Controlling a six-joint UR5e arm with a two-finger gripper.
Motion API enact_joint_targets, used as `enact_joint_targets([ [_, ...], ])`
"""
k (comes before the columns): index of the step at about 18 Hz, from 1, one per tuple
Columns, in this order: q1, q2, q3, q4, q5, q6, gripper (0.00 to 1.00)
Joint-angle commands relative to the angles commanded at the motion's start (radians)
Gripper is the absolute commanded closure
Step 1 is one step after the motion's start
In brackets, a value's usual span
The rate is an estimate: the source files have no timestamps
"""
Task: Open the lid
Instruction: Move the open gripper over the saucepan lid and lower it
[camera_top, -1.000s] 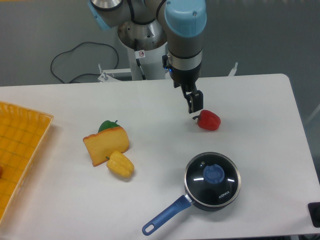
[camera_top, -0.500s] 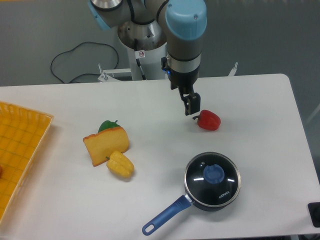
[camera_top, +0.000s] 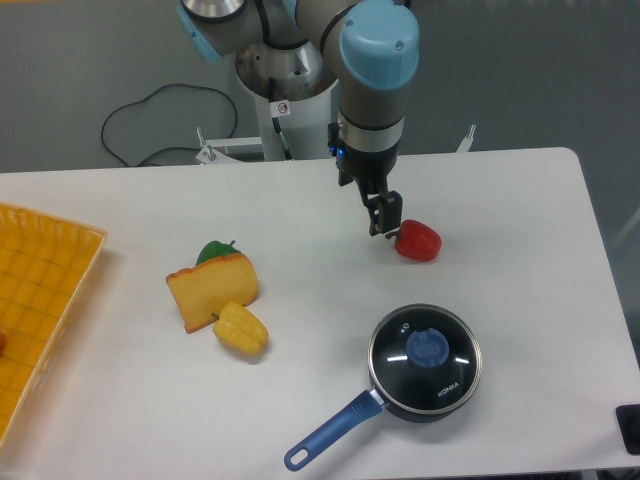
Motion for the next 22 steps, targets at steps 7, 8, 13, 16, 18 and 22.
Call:
enact_joint_targets([
  [7, -0.008, -0.182, 0.129, 0.021, 0.081, -0.182, 0.0],
  [8, -0.008, -0.202, 0.134, 0.031, 0.104, -0.237, 0.0],
  [13, 0.018, -0.25, 0.141, 0.126, 0.041, -0.486, 0.0],
  [16, 0.026, -0.261, 0.152, 0.163, -0.003, -0.62, 0.0],
  [18, 0.029, -0.276, 0.155, 0.21, -0.035, -0.78, 0.0],
  [22, 0.058, -0.305, 0.164, 0.272, -0.116, -0.9, 0.0],
])
